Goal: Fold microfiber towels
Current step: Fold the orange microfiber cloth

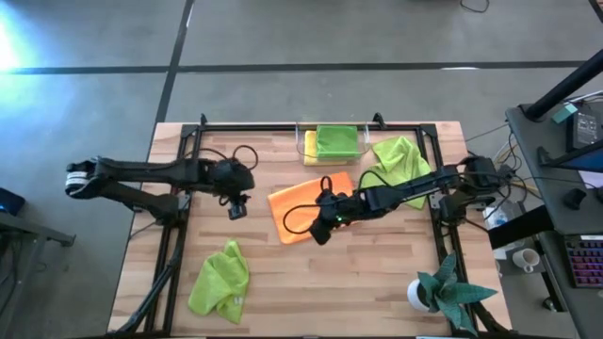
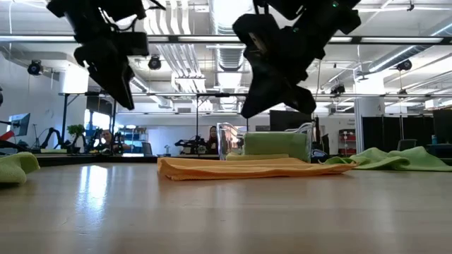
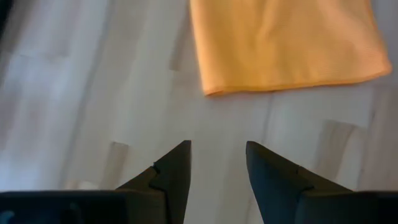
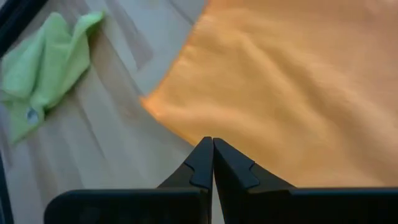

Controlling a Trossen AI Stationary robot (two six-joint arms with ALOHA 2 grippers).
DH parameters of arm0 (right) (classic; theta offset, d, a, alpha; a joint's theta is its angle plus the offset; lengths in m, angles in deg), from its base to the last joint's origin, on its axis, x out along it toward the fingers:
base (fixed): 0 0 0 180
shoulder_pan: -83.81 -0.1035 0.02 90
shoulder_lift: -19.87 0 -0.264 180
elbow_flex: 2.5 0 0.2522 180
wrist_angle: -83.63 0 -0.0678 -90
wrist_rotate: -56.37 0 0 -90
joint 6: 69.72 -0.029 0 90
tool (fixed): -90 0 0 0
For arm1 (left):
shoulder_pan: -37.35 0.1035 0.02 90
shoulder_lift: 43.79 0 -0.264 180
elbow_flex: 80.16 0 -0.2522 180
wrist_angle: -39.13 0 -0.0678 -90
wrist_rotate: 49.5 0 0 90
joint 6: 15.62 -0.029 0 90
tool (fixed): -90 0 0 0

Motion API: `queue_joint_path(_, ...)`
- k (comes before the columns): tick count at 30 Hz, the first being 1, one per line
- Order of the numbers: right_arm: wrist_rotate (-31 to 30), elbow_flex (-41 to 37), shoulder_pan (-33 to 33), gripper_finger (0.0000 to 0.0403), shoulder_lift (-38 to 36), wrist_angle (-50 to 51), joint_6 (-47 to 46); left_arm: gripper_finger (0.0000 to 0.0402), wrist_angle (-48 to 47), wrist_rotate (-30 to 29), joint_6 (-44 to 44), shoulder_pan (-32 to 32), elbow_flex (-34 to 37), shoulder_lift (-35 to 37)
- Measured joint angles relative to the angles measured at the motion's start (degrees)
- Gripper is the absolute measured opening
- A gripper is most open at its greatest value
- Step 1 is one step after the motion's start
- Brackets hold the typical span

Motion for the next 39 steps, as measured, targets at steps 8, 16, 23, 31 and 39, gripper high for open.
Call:
queue_joint_path(8,-0.66,6.94,0.02,0.0008,7.53,-0.02,-6.68,0.0138,-1.77,-0.82,-3.14,0.02,0.42,8.25)
queue_joint_path(16,0.03,16.25,-0.02,0.0008,18.25,0.20,-10.24,0.0138,-1.07,-0.95,-7.77,0.02,0.94,11.71)
queue_joint_path(23,0.48,28.14,-0.15,0.0008,26.44,7.59,-9.55,0.0138,-1.32,-0.95,-7.83,0.02,1.16,11.89)
queue_joint_path(31,2.51,38.34,-1.03,0.0008,32.69,20.81,-10.32,0.0138,-1.32,-0.95,-7.89,0.02,1.81,11.30)
queue_joint_path(39,7.37,41.75,-4.32,0.0008,34.37,28.55,-10.46,0.0138,-1.27,-0.91,-7.89,0.02,1.81,10.54)
